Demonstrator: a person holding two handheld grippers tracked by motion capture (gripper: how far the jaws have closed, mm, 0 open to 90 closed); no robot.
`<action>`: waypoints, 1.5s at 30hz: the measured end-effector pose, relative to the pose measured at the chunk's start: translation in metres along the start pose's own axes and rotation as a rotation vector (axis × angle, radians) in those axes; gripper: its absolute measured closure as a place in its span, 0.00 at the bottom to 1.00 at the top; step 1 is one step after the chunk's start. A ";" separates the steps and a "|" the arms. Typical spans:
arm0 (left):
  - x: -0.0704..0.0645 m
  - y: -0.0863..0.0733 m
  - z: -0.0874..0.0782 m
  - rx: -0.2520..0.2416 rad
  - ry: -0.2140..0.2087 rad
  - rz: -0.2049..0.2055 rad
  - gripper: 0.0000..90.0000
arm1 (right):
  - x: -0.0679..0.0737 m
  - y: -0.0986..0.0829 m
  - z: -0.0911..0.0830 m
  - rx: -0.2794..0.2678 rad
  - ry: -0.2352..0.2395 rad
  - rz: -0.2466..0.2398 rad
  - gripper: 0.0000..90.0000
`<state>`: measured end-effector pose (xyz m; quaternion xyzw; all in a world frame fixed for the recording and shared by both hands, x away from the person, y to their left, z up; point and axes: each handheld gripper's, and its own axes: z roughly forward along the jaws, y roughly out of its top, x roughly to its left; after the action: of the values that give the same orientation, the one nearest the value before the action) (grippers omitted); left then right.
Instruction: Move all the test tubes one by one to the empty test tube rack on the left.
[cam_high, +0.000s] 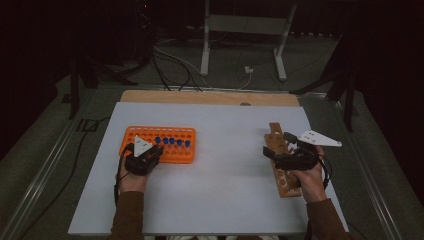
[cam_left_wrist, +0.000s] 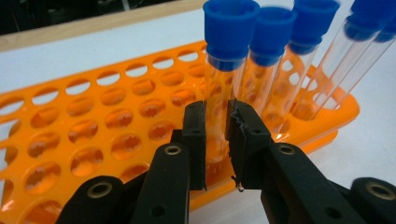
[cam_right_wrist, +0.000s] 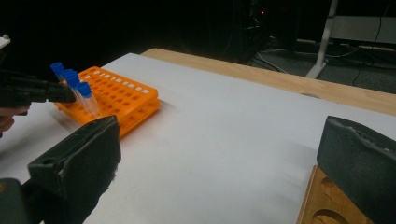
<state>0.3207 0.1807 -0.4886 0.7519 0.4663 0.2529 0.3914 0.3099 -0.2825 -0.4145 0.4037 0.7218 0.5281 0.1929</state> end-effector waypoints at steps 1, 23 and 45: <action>-0.001 -0.001 0.002 0.018 0.004 0.010 0.87 | 0.000 0.000 0.000 0.000 0.001 0.000 0.00; 0.010 0.002 -0.025 -0.046 -0.016 -0.122 0.60 | -0.007 -0.012 -0.010 0.010 -0.022 -0.006 0.00; 0.008 -0.010 -0.085 -0.303 -0.025 -0.107 0.02 | -0.009 -0.044 -0.041 -0.101 -0.067 -0.010 0.00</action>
<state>0.2552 0.2206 -0.4487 0.6615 0.4570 0.2900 0.5191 0.2699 -0.3194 -0.4415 0.4073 0.6892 0.5492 0.2399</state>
